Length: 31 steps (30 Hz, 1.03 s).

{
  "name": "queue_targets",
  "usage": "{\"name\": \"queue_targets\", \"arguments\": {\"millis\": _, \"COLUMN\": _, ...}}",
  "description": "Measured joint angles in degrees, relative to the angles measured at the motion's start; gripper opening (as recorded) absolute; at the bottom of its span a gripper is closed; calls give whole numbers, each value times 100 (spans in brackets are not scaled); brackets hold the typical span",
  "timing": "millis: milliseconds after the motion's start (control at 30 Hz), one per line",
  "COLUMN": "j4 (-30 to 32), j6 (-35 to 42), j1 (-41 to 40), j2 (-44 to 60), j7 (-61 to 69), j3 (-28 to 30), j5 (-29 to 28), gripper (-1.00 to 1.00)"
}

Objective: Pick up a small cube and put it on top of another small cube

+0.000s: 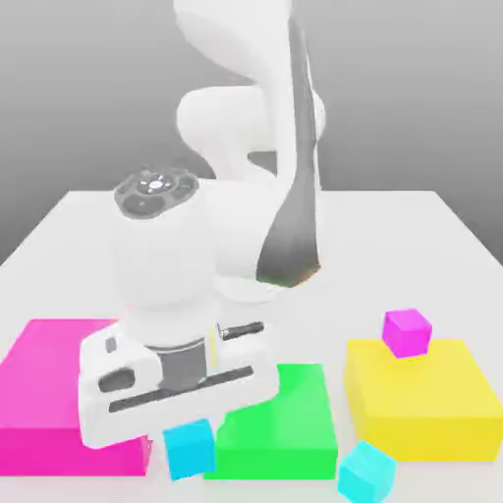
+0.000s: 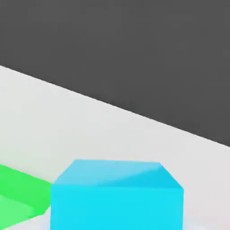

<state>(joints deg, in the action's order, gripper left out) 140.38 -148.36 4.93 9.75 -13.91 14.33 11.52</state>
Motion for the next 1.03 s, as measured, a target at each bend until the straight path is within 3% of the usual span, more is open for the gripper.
{"name": "queue_targets", "arguments": {"millis": 333, "j4": 1254, "j6": 729, "j1": -657, "j2": -2050, "j7": -2302, "j3": 178, "j5": -641, "gripper": -100}}
{"name": "queue_targets", "arguments": {"millis": 700, "j4": 2642, "j6": 1527, "j1": -2319, "j2": -4351, "j7": -5070, "j3": -535, "j5": -1662, "gripper": -100}}
{"name": "queue_targets", "arguments": {"millis": 900, "j4": 3055, "j6": 394, "j1": -2538, "j2": -3638, "j7": -5322, "j3": -603, "j5": -1765, "gripper": -100}}
{"name": "queue_targets", "arguments": {"millis": 933, "j4": 3108, "j6": 164, "j1": -2542, "j2": -3460, "j7": -5323, "j3": -597, "j5": -1771, "gripper": 100}}
{"name": "queue_targets", "arguments": {"millis": 1033, "j4": 3108, "j6": 164, "j1": -2542, "j2": -3460, "j7": -5322, "j3": -597, "j5": -1770, "gripper": 100}}
